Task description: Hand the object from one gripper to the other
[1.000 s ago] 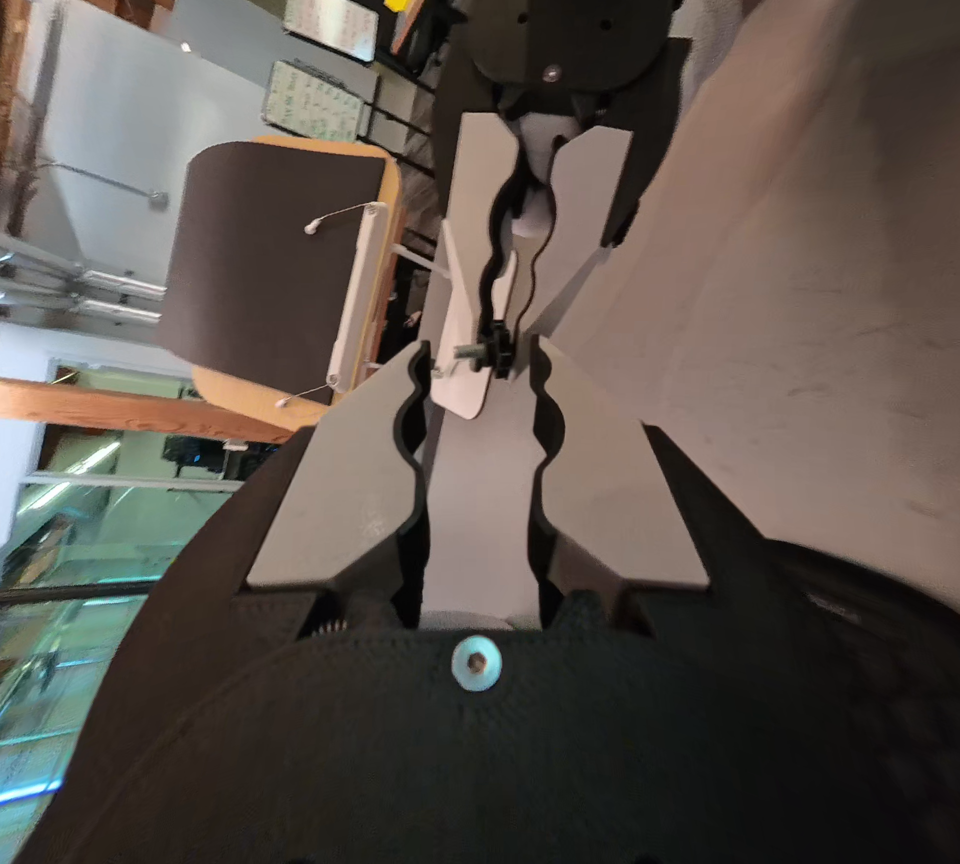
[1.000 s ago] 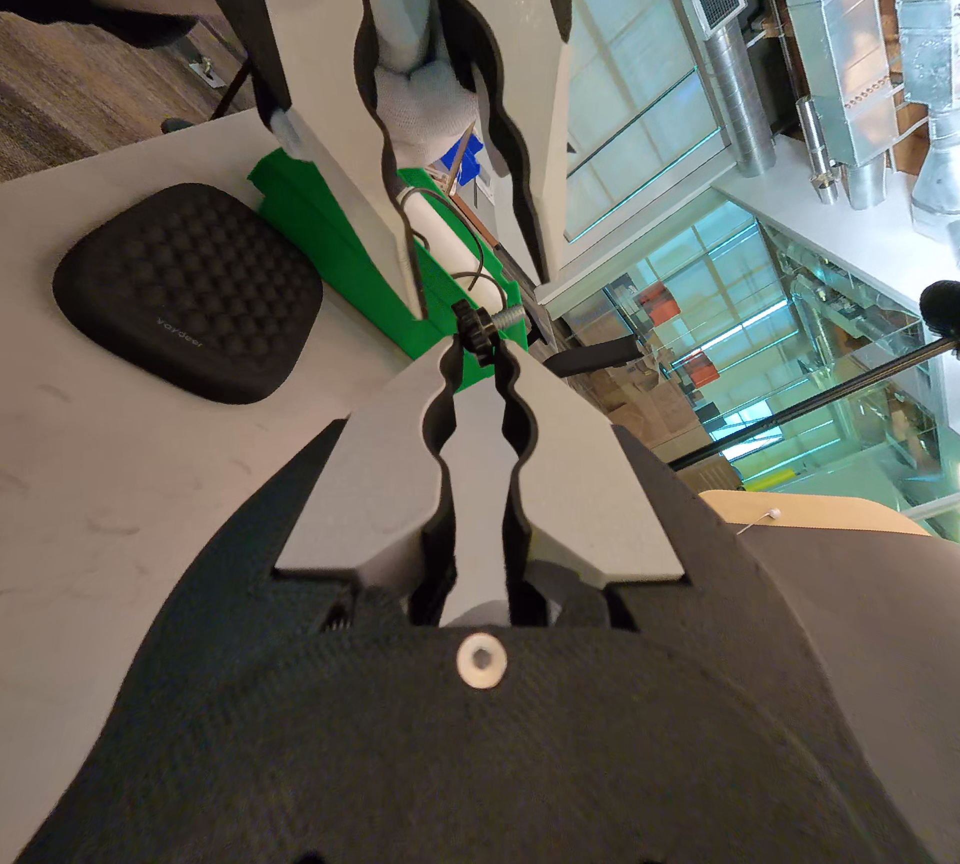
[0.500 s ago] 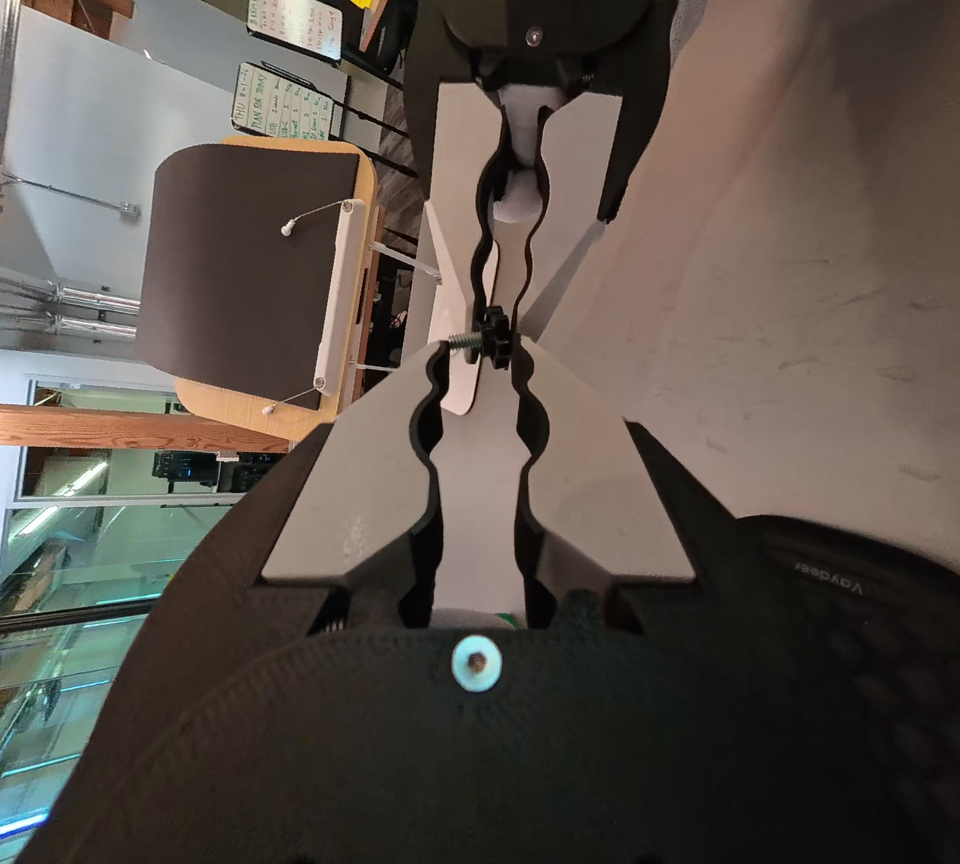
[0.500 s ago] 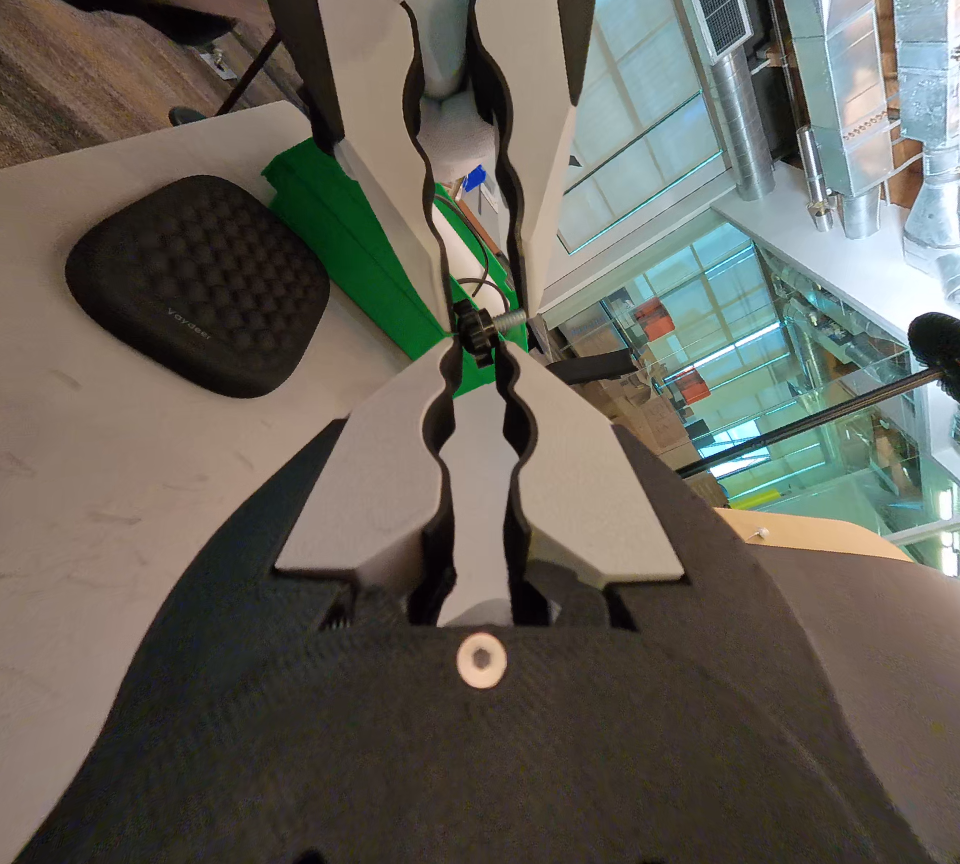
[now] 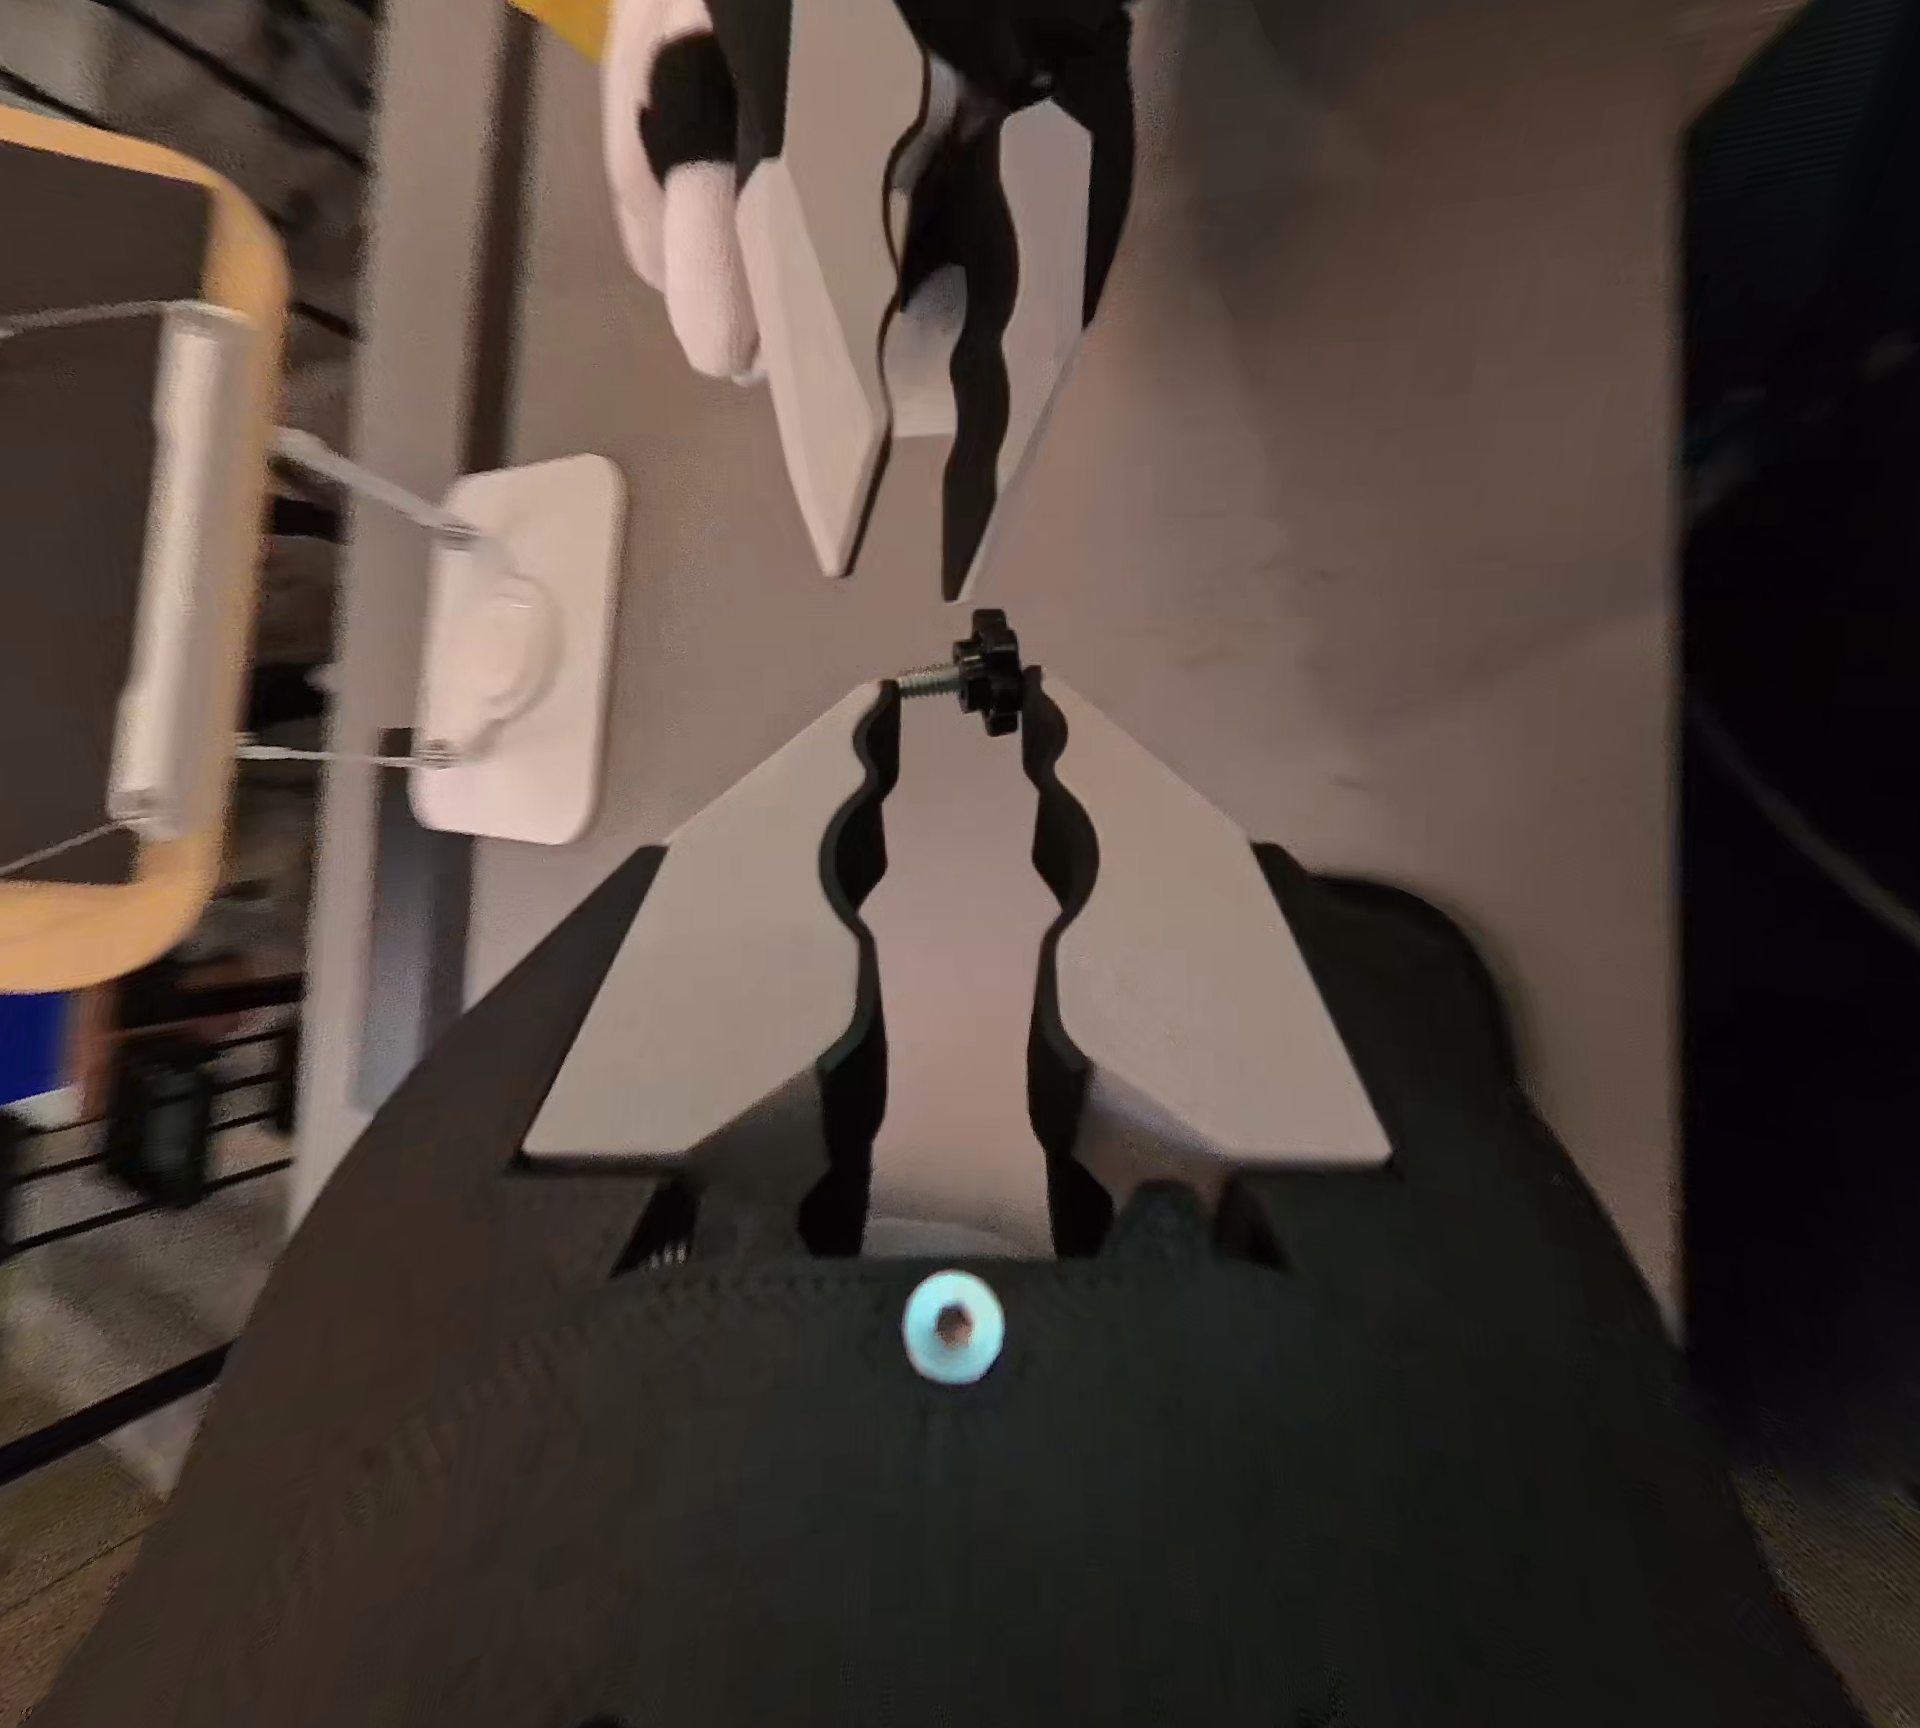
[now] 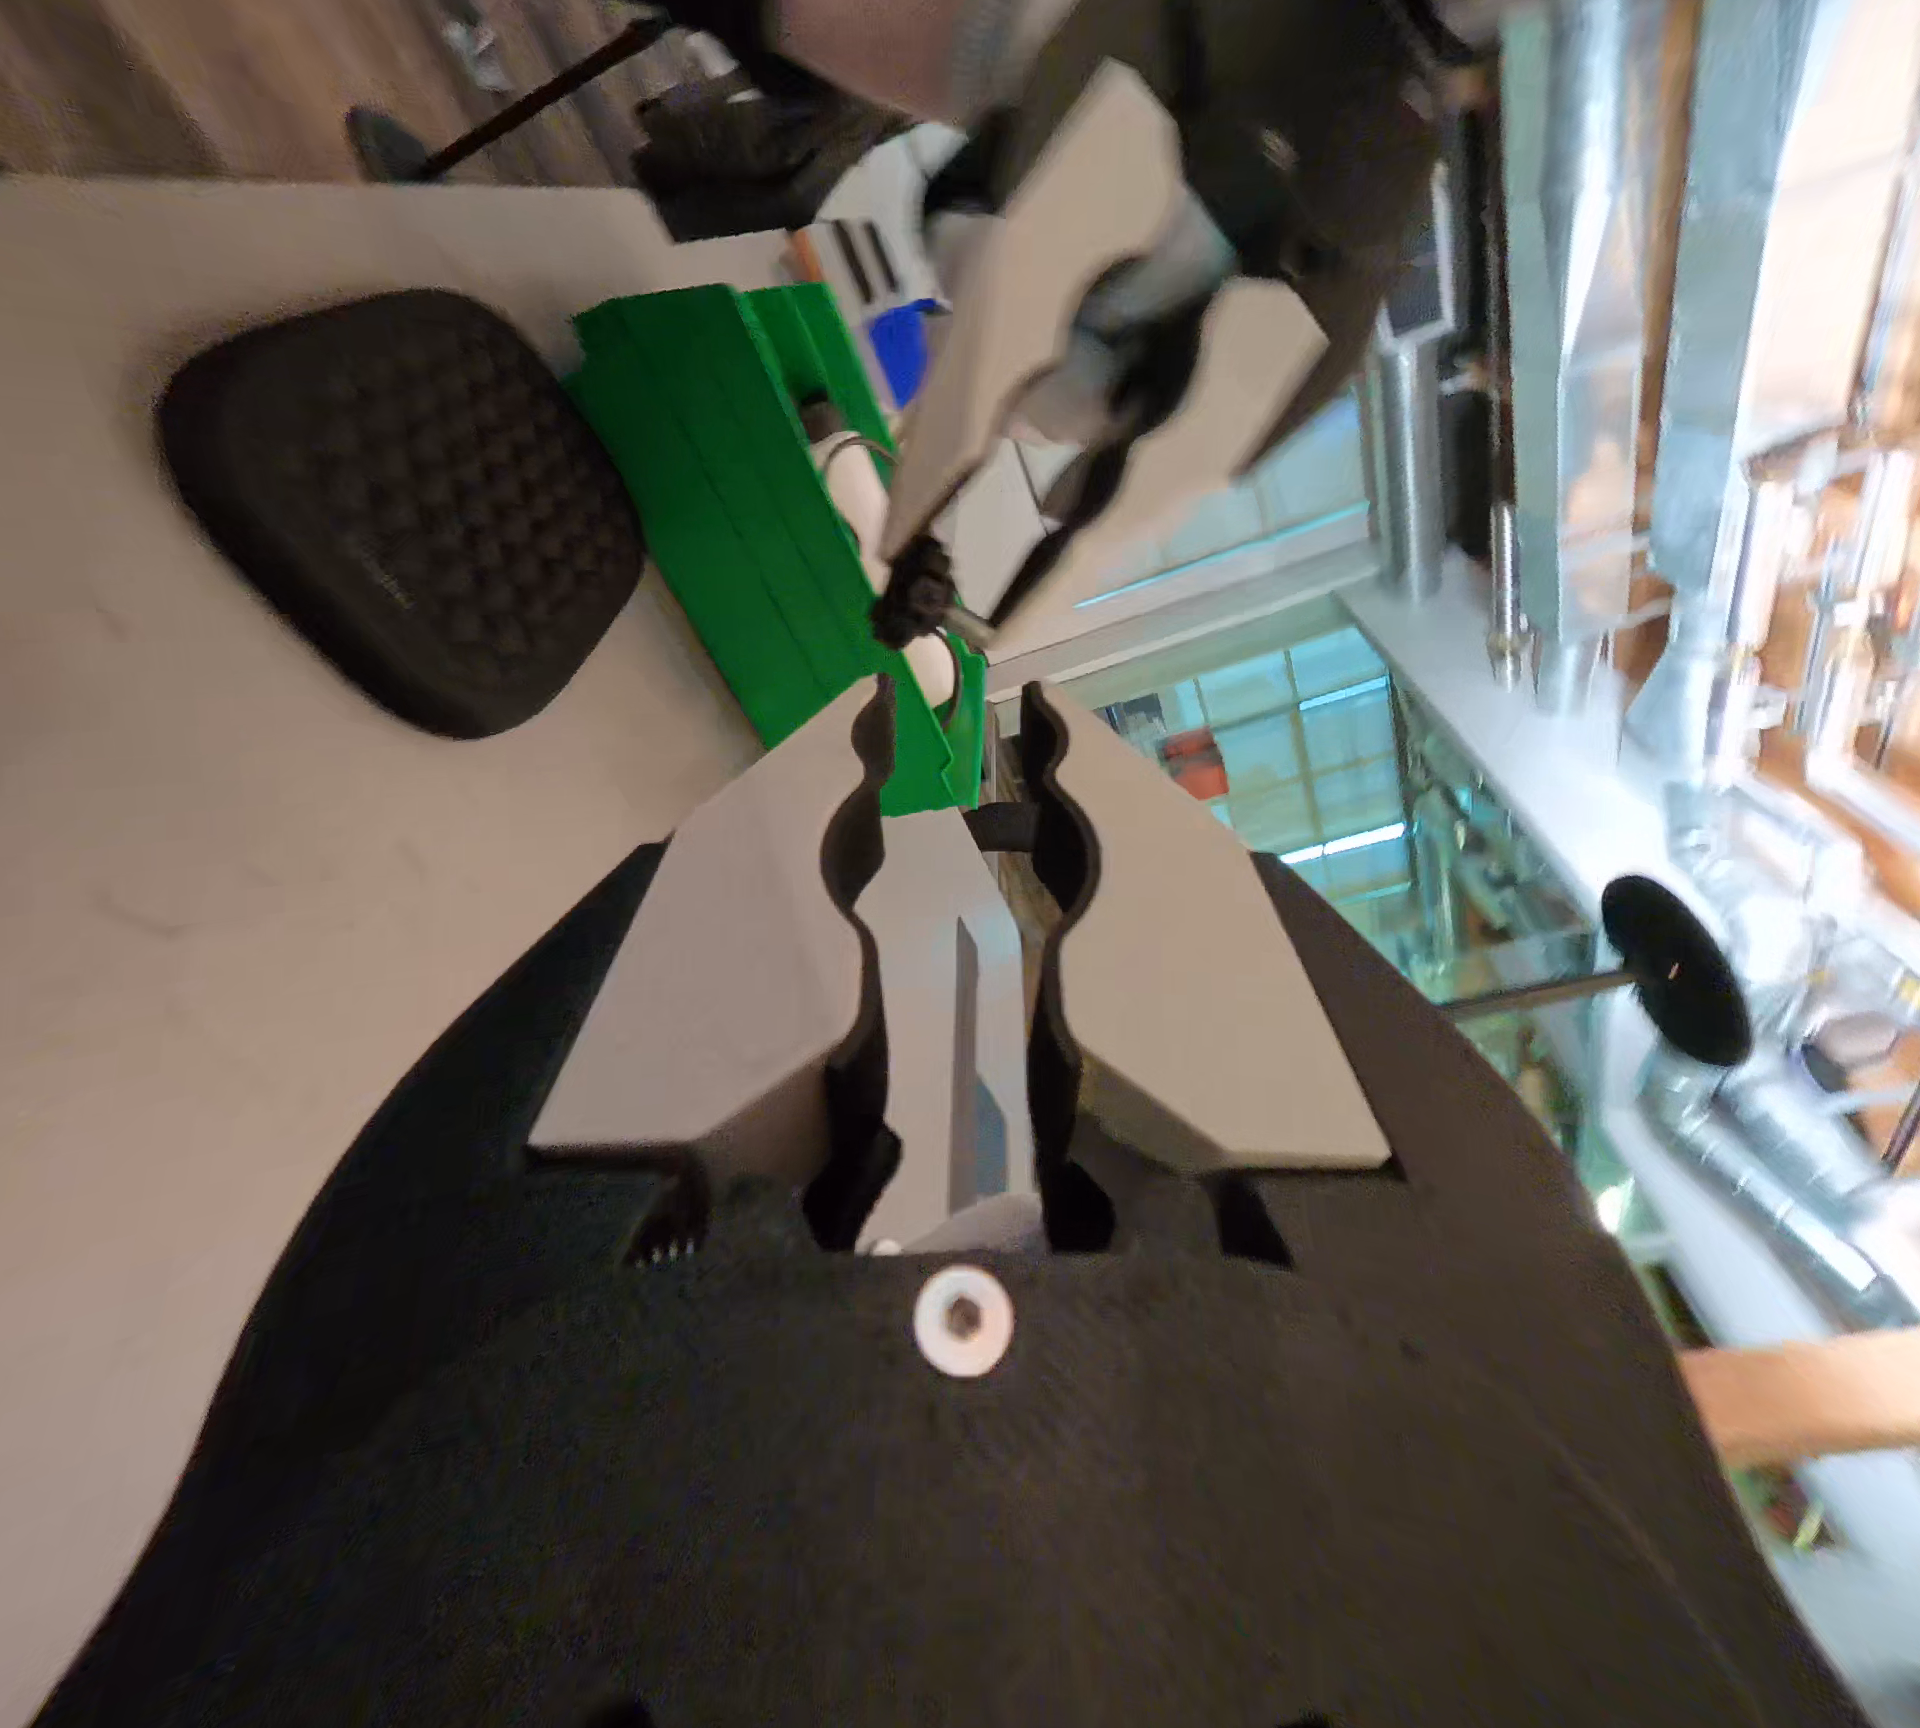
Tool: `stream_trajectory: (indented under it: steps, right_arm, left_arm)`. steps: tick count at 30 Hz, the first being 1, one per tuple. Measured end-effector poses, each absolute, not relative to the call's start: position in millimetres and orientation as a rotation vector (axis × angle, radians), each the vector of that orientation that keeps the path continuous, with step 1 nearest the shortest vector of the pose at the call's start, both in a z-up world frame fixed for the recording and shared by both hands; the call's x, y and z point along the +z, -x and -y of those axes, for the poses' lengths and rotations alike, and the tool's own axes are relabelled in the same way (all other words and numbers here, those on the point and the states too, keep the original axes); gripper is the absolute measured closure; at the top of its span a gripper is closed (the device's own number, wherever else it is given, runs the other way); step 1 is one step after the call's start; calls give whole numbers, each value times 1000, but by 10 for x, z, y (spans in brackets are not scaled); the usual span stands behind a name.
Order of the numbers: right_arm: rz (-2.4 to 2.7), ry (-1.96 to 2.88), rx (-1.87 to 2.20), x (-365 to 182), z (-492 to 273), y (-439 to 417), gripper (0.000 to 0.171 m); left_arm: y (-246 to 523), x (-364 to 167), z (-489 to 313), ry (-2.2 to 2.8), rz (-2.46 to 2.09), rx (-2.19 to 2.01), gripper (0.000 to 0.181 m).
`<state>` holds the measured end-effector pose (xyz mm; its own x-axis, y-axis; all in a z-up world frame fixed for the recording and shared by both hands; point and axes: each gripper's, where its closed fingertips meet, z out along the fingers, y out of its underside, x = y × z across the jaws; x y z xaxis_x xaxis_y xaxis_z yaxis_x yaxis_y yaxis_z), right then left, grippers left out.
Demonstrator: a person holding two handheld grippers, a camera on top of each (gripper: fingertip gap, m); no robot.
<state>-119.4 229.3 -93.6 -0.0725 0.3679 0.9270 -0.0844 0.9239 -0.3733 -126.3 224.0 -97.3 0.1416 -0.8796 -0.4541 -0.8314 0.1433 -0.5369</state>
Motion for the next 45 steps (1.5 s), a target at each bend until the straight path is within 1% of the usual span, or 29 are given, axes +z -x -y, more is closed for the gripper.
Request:
stream_trajectory:
  steps: [4, 10, 11, 13, 14, 21, 22, 24, 27, 32, 35, 36, 39, 40, 43, 45]
  right_arm:
    - [1681, 40, 177, -1147, -2089, 1210, 146]
    - [1648, -52, 11, -1222, -2053, 1248, 147]
    - [1642, -54, 0, -1216, -2056, 1250, 151]
    - [1669, -73, -5, -1261, -2037, 1237, 165]
    - [1685, -73, -7, -1290, -2036, 1238, 168]
    - [1698, -17, 15, -1320, -2061, 1269, 168]
    - [1690, 5, 24, -1306, -2089, 1278, 168]
    - [1674, 96, 68, -1255, -2189, 1302, 168]
    - [1646, 326, 288, -1138, -2367, 1324, 168]
    - [1538, 767, 913, -929, -2574, 1323, 168]
    - [1458, 953, 1271, -866, -2624, 1313, 168]
    - [1430, 984, 1360, -848, -2637, 1306, 168]
    - [1411, 1030, 1560, -844, -2590, 1295, 168]
    - [1419, 1031, 1599, -849, -2559, 1290, 168]
    - [1440, 1027, 1671, -853, -2487, 1276, 168]
    - [1450, 1032, 1710, -851, -2457, 1266, 168]
  left_arm:
    - [1215, -1027, -2123, 1764, -1822, -281, 159]
    - [1126, -1236, -2023, 1878, -1990, -455, 159]
    - [1119, -1262, -2012, 1890, -2006, -465, 159]
    - [1099, -1304, -1978, 1910, -2034, -501, 159]
    - [1091, -1317, -1974, 1911, -2043, -510, 159]
    - [1117, -1340, -1981, 1941, -2012, -559, 159]
    - [1122, -1324, -2014, 1935, -1987, -536, 158]
    - [1143, -1244, -2166, 1898, -1889, -410, 146]
    - [1178, -1003, -2385, 1751, -1693, -157, 137]
    - [1254, -708, -2583, 1383, -1440, 412, 129]
    - [1237, -715, -2596, 1213, -1390, 675, 126]
    - [1202, -755, -2590, 1174, -1399, 718, 123]
    - [1160, -707, -2664, 1093, -1334, 830, 121]
    - [1158, -681, -2700, 1068, -1313, 871, 122]
    - [1094, -731, -2742, 1033, -1335, 900, 133]
    - [1051, -753, -2739, 1005, -1351, 903, 156]
